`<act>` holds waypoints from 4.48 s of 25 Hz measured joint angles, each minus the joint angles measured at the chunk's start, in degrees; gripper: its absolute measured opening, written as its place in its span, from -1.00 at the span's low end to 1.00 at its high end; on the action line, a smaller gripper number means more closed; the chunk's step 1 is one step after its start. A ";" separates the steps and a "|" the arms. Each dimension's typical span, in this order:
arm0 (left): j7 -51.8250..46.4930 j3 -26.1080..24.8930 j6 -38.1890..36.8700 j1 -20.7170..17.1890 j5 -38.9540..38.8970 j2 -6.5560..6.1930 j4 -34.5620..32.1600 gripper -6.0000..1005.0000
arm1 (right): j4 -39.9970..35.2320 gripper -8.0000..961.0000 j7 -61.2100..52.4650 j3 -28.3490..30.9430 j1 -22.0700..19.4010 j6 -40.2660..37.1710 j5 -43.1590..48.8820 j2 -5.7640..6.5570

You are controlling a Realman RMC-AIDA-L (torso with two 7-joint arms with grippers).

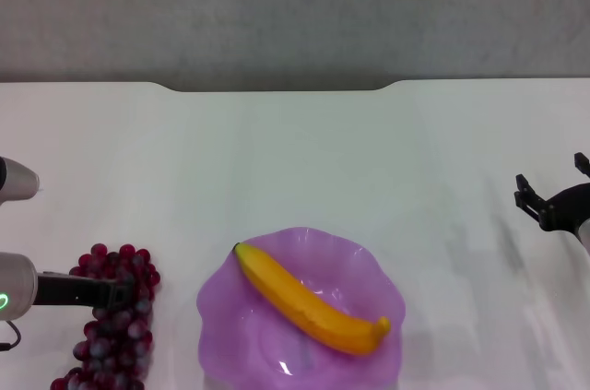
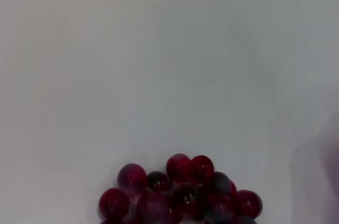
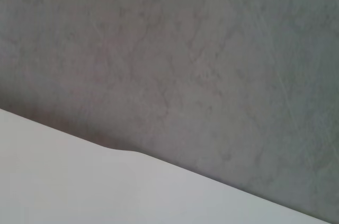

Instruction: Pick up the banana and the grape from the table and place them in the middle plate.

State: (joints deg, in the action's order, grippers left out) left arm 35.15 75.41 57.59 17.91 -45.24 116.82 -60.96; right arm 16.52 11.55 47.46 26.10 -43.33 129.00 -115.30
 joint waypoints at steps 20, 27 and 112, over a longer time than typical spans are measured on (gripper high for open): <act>2.58 -0.93 -1.16 -1.29 -4.06 -0.09 -0.55 -0.64 | -0.09 0.84 0.05 0.00 0.00 0.01 0.03 0.08; 4.33 -1.49 -1.42 -3.57 -7.13 -0.10 -3.00 -0.66 | -0.21 0.84 -0.01 0.00 0.00 0.01 0.02 0.08; 89.09 26.80 -6.04 -12.66 -81.66 -0.06 4.62 -0.15 | -1.07 0.84 0.06 0.00 0.44 0.44 -0.33 0.17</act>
State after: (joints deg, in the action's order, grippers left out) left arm 124.24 102.20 51.55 5.25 -126.90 116.75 -56.34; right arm 15.45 11.60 47.46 26.54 -42.89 128.67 -115.13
